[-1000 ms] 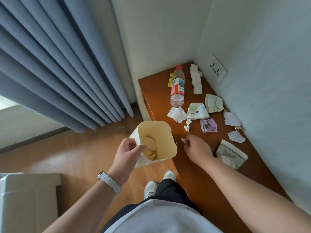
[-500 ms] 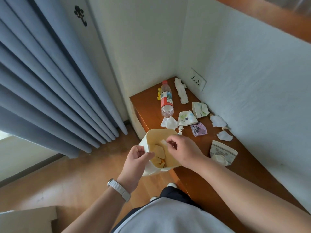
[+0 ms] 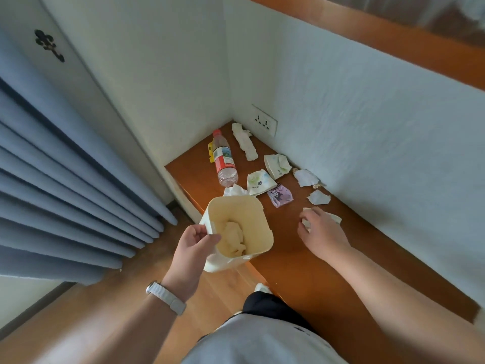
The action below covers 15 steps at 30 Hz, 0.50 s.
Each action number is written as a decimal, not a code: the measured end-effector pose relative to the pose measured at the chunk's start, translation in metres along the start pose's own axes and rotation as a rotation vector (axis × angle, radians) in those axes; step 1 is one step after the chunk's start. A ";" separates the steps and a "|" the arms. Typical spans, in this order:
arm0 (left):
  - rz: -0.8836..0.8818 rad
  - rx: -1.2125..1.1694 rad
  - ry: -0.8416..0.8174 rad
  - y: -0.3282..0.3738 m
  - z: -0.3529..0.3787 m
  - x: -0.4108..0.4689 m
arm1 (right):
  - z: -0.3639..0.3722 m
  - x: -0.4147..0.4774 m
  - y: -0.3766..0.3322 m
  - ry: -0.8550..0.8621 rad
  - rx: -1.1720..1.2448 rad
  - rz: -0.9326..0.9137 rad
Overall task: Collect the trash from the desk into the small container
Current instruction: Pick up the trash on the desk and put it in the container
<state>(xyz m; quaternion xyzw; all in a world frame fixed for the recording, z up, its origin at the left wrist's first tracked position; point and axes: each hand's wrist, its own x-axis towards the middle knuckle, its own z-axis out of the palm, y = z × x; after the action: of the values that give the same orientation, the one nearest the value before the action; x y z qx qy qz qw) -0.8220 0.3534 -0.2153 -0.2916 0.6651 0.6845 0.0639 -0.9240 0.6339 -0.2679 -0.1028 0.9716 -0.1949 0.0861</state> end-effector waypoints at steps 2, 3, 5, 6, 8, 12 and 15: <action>0.014 0.010 -0.017 0.003 0.005 0.005 | 0.007 -0.004 0.024 -0.045 -0.060 0.091; 0.020 0.014 -0.024 0.004 0.007 0.008 | 0.009 -0.006 0.033 -0.059 -0.087 0.115; 0.023 0.016 -0.034 0.005 0.011 0.014 | 0.011 -0.009 0.046 -0.080 -0.143 0.135; 0.021 0.016 -0.040 0.005 0.012 0.017 | 0.013 -0.010 0.051 -0.094 -0.162 0.140; 0.022 0.016 -0.050 0.006 0.016 0.023 | 0.017 -0.011 0.057 -0.134 -0.172 0.149; 0.020 0.031 -0.057 0.009 0.025 0.030 | 0.021 -0.008 0.061 -0.155 -0.172 0.152; 0.013 0.054 -0.071 0.012 0.028 0.033 | 0.025 -0.006 0.060 -0.145 -0.190 0.137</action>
<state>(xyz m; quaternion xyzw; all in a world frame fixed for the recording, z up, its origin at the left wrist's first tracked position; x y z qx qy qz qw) -0.8636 0.3690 -0.2219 -0.2611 0.6826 0.6764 0.0910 -0.9227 0.6806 -0.3136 -0.0575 0.9817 -0.0877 0.1589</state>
